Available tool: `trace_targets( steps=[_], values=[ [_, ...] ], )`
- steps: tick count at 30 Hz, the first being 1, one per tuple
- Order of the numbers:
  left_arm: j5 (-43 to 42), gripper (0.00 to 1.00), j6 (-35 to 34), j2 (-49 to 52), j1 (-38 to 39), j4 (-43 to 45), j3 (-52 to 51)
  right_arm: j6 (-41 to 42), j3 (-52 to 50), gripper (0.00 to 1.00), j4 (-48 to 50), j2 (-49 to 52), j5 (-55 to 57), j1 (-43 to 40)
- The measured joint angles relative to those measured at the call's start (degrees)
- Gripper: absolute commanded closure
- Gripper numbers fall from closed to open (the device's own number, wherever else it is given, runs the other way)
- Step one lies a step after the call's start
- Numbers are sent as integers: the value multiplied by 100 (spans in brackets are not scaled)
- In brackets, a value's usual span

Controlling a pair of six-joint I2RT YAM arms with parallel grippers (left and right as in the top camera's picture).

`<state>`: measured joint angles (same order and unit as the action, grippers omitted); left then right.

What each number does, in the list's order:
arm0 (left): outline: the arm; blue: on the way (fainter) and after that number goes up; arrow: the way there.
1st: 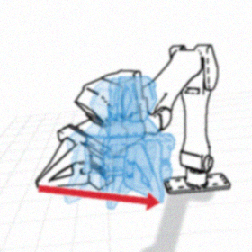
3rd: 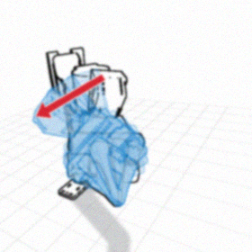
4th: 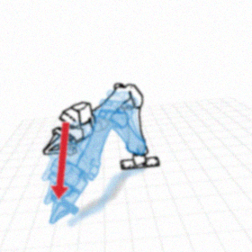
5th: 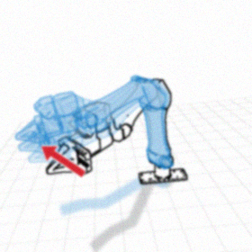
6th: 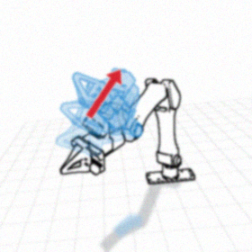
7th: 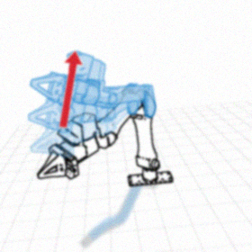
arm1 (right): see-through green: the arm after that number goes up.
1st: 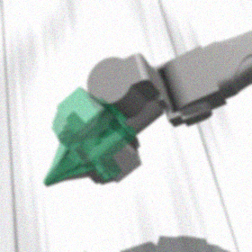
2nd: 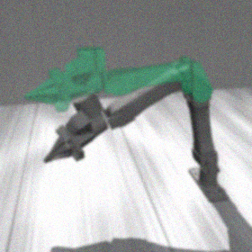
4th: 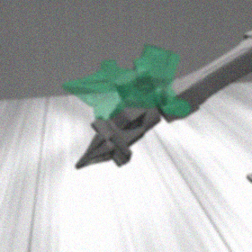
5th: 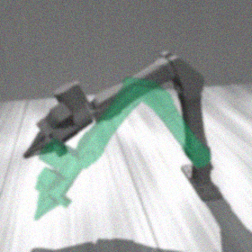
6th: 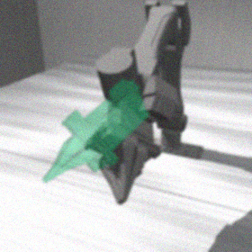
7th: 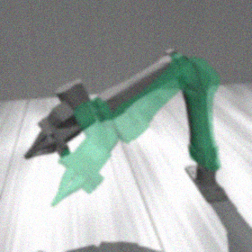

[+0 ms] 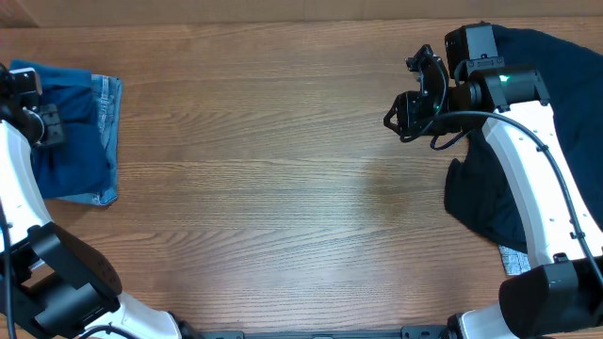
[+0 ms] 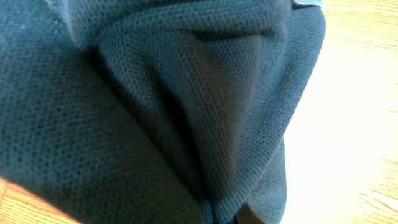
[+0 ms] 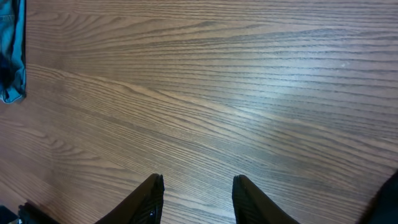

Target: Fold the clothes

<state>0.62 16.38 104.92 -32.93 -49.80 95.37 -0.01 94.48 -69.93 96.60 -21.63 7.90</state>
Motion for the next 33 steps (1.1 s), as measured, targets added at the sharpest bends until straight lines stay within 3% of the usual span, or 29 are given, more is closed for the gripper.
trace_targets(
  steps=[3, 4, 5, 7, 10, 13, 15, 18, 20, 21, 26, 29, 33],
  values=[
    [0, 65, 0, 0, -72, 70, 0, -2, 0, 60, 0, 0, 2, 0],
    [-2, 53, -20, 0, -96, 118, 0, 0, 0, 60, 0, 0, 2, 0],
    [0, 5, -31, 0, -114, 162, 0, -4, 0, 60, 0, 0, 0, 0],
    [2, 8, -31, 0, -157, 205, 0, 0, 0, 60, -15, 0, 0, 0],
    [2, 0, -63, 0, -262, 208, 2, -2, 0, 60, -28, 0, 0, 0],
    [2, 3, -162, 0, -417, 203, 2, 0, 0, 60, -35, 0, 2, 0],
    [2, 12, -192, 0, -470, 179, 2, 0, 0, 60, -31, 0, 0, 0],
    [-24, 46, -269, 0, -485, 155, 2, 0, 0, 60, -33, 0, 0, 0],
    [-144, 84, -302, 0, -485, 98, 2, -2, 0, 60, -35, -2, 0, 0],
    [-234, 96, -326, 0, -485, 76, 2, -2, 0, 60, -31, -2, 0, 2],
    [-505, 96, -466, 0, -483, 28, 2, -2, 0, 58, -37, 0, 2, 0],
    [-546, 96, -811, 0, -483, -74, 2, 0, 0, 46, -33, 0, 0, 0],
    [-850, 96, -1294, 0, -367, -385, 2, -20, 0, 16, -20, 0, 4, 2]
  ],
)
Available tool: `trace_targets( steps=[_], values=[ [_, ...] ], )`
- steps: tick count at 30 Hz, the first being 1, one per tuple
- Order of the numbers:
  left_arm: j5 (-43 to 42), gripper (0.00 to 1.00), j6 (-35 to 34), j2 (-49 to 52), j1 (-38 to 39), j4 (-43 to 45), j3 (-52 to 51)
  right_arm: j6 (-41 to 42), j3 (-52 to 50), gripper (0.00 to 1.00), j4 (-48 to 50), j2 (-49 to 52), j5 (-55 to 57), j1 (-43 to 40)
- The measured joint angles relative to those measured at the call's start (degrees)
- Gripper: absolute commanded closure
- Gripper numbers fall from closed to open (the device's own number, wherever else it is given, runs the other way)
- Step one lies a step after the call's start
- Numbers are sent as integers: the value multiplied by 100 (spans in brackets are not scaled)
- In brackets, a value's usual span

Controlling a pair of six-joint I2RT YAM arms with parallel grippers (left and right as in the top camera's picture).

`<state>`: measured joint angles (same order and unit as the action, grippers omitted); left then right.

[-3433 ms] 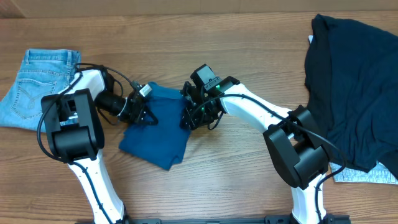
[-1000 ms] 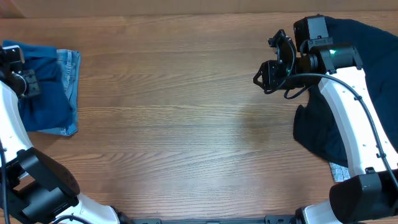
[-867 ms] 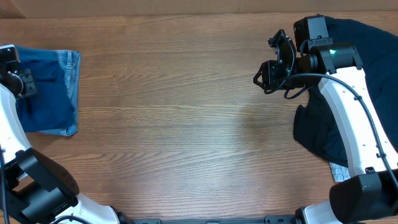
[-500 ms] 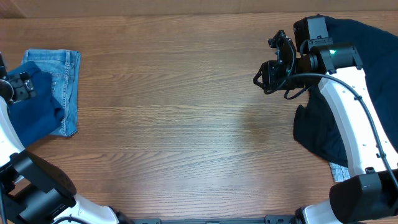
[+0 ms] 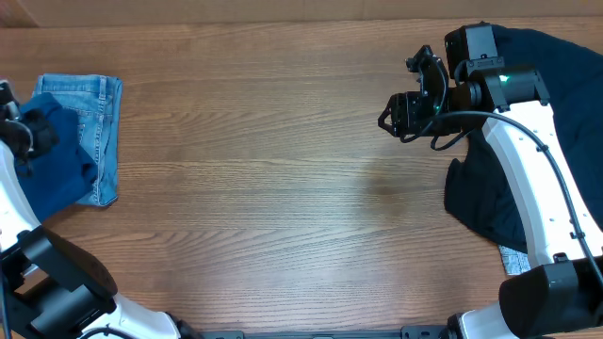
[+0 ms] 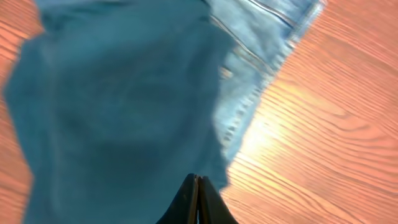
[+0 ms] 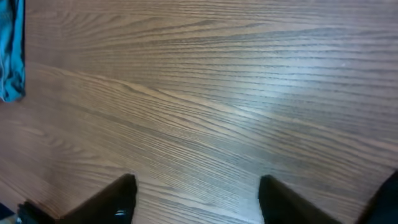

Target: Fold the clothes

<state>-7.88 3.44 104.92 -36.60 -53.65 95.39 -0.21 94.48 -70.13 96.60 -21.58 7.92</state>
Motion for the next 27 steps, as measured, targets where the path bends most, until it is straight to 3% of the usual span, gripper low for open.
trace_targets(
  steps=[3, 10, 11, 12, 13, 19, 27],
  values=[
    [-125, 96, -66, 0, 350, -201, 0, -33, 0, 5, 37, 0, 2, -2],
    [-146, 94, -186, -140, 1749, -573, 2, 20, 0, 0, 855, 0, 918, -2],
    [-96, 85, -190, -181, 1921, -632, 2, 15, -4, 0, 979, 0, 1054, -2],
    [-46, 57, -195, -216, 2061, -704, 4, 15, -4, 0, 1132, 7, 1154, -2],
    [-13, 0, -205, -240, 2240, -737, 4, 17, -4, 0, 1281, 20, 1226, -2],
    [-20, 0, -315, -251, 3311, -800, 13, 17, -7, 0, 1523, 282, 1453, -2],
    [-52, 0, -435, -251, 3475, -1073, 17, 33, -7, 0, 1239, 302, 1451, -2]
  ],
)
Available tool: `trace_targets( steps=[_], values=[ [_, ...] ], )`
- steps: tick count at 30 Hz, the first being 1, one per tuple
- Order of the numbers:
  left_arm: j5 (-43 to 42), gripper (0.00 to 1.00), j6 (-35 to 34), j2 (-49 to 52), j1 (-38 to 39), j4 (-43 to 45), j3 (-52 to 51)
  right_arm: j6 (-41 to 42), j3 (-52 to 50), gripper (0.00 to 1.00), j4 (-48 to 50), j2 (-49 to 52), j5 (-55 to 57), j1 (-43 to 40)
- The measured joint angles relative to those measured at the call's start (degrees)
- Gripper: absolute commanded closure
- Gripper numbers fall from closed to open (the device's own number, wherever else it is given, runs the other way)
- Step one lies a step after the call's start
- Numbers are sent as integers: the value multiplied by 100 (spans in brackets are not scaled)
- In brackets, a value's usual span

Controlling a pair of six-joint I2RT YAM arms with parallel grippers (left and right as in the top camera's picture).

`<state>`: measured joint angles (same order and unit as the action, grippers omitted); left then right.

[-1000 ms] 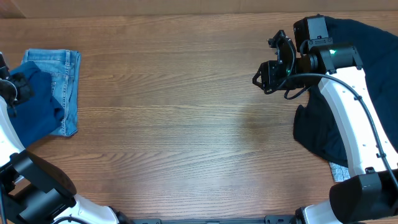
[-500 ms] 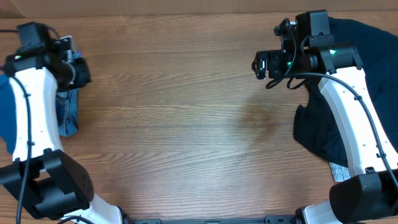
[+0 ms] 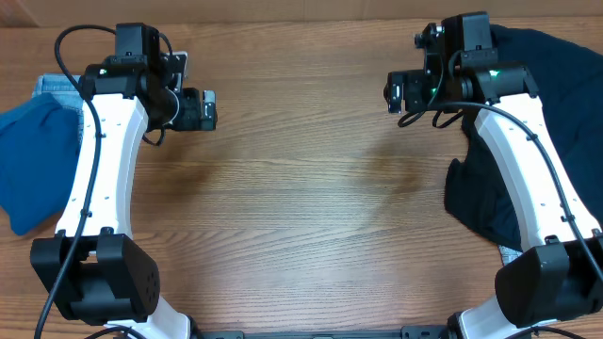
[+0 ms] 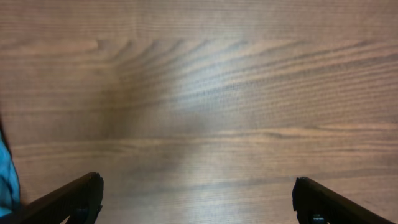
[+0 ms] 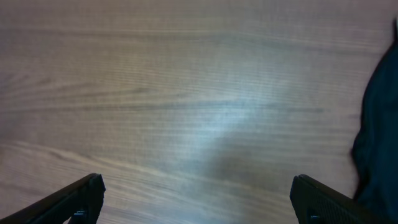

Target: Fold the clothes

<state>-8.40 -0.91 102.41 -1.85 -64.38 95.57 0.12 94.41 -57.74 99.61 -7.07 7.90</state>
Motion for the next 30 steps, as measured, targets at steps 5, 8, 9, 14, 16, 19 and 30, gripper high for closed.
trace_targets(
  steps=[5, 8, 9, 14, 16, 19, 30],
  values=[
    [4, 0, -68, -216, 7, -302, 0, 225, 0, 0, -442, -17, -2, 2],
    [4, 0, -66, -868, 76, -361, -2, 356, -46, 0, -575, -225, -2, 2],
    [9, 0, -63, -1123, 105, -365, -7, 385, -85, 0, -588, -350, -2, 0],
    [175, 0, -63, -3003, 151, -192, -531, 485, -590, 0, -511, -1679, 162, 0],
    [184, 0, -66, -3517, 151, 13, -909, 503, -986, 0, -221, -2232, 210, 2],
    [216, 0, -98, -4529, 151, 114, -1853, 527, -1821, 0, -42, -3571, 260, 0],
    [260, 0, -1093, -6277, 151, 1375, -4798, 568, -3261, 0, -828, -5860, 264, 2]
  ],
)
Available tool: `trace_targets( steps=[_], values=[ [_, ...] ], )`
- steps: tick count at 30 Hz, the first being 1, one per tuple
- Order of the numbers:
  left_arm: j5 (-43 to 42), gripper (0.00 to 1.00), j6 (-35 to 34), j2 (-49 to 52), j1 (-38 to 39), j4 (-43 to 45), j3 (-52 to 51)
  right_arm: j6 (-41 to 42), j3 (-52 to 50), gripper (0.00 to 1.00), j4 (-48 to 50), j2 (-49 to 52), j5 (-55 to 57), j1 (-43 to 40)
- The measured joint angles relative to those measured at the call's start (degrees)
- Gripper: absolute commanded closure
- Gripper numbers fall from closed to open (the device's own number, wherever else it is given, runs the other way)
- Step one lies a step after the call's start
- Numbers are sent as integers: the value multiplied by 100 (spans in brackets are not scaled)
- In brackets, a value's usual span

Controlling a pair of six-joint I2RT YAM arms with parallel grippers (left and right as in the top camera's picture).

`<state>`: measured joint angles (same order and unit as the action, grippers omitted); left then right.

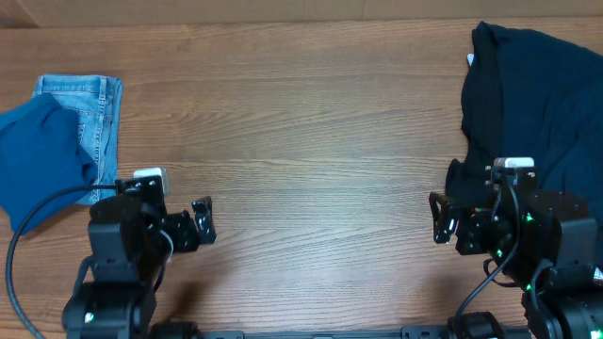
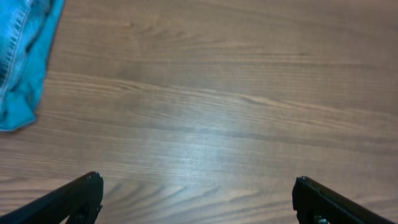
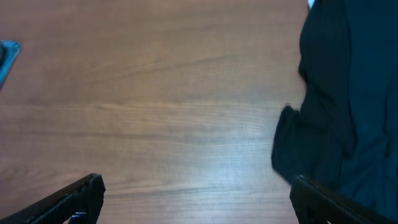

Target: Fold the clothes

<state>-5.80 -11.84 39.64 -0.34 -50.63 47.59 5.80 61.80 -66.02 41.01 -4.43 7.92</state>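
Observation:
A folded blue garment (image 1: 42, 169) lies at the far left, overlapping folded light-blue jeans (image 1: 94, 104); an edge of these clothes (image 2: 22, 56) shows in the left wrist view. A heap of dark navy clothes (image 1: 532, 104) fills the right side and also shows as dark navy cloth (image 3: 345, 93) in the right wrist view. My left gripper (image 1: 193, 226) hangs near the table's front left, open and empty (image 2: 198, 194). My right gripper (image 1: 443, 218) hangs at the front right beside the dark heap, open and empty (image 3: 196, 194).
The wooden table (image 1: 301, 141) spreads between the two clothes piles. Both arm bases stand at the front edge. A small white tag (image 1: 470, 60) shows on the dark heap's upper left edge.
Both arms were stretched over the far half of the table. Now both are drawn back near the front edge, jaws still wide open. The clothes have not moved.
At first my left gripper was buried in the blue garment on the jeans, while the right stood open by the dark heap. Then the left was shut at the garment's left side. Later it was open over bare wood, the garment left lying. Now both arms are pulled back.

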Motion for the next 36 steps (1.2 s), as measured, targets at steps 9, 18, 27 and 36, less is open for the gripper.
trace_targets(
  steps=[9, 18, 27, 36],
  values=[
    [0, 0, -535, 647, 0, 415, -225, -4, -22, 0, -155, 7, 20, -2],
    [2, 0, -588, 1687, 0, 411, -225, -2, -22, 0, -157, 7, 20, -2],
    [2, 0, -605, 2621, 0, 411, -225, -4, -42, 0, -146, -98, 170, -2],
    [2, 0, -608, 3331, 0, 413, -229, -9, -1797, 0, 1545, -2441, 474, 0]
  ],
)
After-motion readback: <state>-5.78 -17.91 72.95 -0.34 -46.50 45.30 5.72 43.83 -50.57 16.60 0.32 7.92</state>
